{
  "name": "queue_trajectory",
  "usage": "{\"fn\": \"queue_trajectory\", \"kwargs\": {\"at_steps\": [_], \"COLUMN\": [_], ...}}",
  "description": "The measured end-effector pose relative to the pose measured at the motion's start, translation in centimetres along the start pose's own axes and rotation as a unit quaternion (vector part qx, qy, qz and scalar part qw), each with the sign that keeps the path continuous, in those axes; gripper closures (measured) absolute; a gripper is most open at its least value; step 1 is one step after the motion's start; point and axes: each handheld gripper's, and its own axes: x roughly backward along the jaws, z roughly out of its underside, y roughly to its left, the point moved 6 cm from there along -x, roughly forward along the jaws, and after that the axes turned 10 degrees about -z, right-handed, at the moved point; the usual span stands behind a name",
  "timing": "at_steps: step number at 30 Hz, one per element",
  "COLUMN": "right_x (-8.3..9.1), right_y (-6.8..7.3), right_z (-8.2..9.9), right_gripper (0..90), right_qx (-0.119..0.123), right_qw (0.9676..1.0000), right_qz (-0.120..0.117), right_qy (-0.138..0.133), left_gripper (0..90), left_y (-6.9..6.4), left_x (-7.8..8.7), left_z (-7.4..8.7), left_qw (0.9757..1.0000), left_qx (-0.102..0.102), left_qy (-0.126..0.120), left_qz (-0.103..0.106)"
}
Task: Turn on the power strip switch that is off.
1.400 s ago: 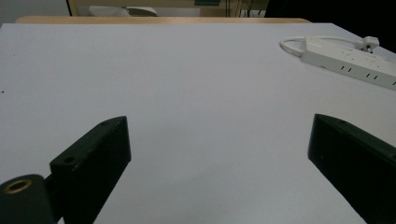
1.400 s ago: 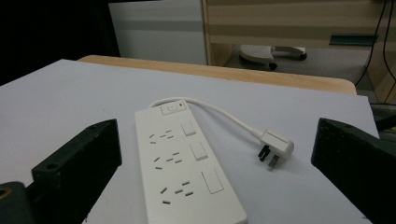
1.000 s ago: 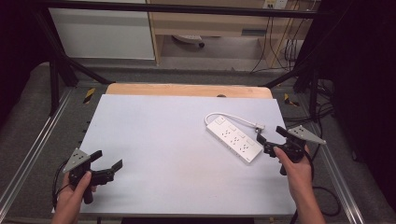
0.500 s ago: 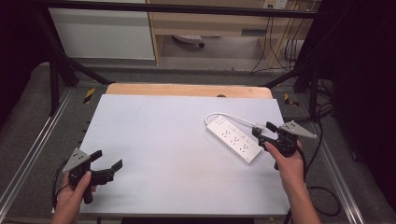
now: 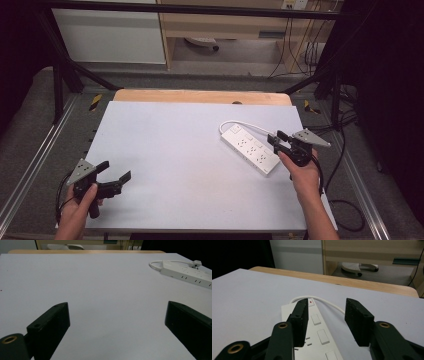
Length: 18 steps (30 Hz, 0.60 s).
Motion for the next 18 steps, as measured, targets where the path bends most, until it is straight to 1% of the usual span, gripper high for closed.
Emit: {"fn": "queue_trajectory", "kwargs": {"at_steps": [1,2,3,4,7,8,11,13,17,18], "right_x": [-0.2,-0.2,-0.3,-0.3,-0.8,-0.8,-1.3,-1.4,-1.9,-1.9], "right_y": [0.1,0.1,0.2,0.2,0.2,0.2,0.3,0.3,0.4,0.4], "right_z": [0.0,0.0,0.1,0.1,0.2,0.2,0.4,0.4,0.8,0.8], "right_gripper": [57.2,57.2,60.2,60.2,65.6,65.6,71.5,72.7,79.0,79.0], "right_qx": [0.005,0.005,0.01,0.01,0.015,0.015,0.015,0.015,0.017,0.017], "right_qw": [1.0,1.0,0.9999,0.9999,0.9999,0.9999,0.9999,0.9999,0.9998,0.9998], "right_qz": [0.0,0.0,0.001,0.001,0.003,0.003,0.003,0.002,-0.001,-0.001], "right_qy": [0.001,0.001,0.002,0.002,0.0,0.0,0.003,0.003,0.009,0.009], "left_gripper": [6.0,6.0,6.0,6.0,6.0,6.0,6.0,6.0,5.9,5.9], "left_y": [0.0,0.0,0.0,0.0,0.0,0.0,0.0,0.0,0.1,0.1], "left_x": [0.0,0.0,0.0,0.0,0.0,0.0,0.0,0.0,0.1,0.1], "left_z": [0.0,0.0,0.0,0.0,0.0,0.0,0.0,0.0,0.0,0.0], "left_qw": [1.0,1.0,1.0,1.0,1.0,1.0,1.0,1.0,1.0,1.0], "left_qx": [0.0,0.0,0.0,0.0,0.0,0.0,0.0,0.0,0.0,0.0], "left_qy": [0.0,0.0,0.0,0.0,0.0,0.0,-0.001,-0.001,-0.001,-0.001], "left_qz": [0.0,0.0,0.0,0.0,0.0,0.0,0.0,0.001,0.001,0.001]}}
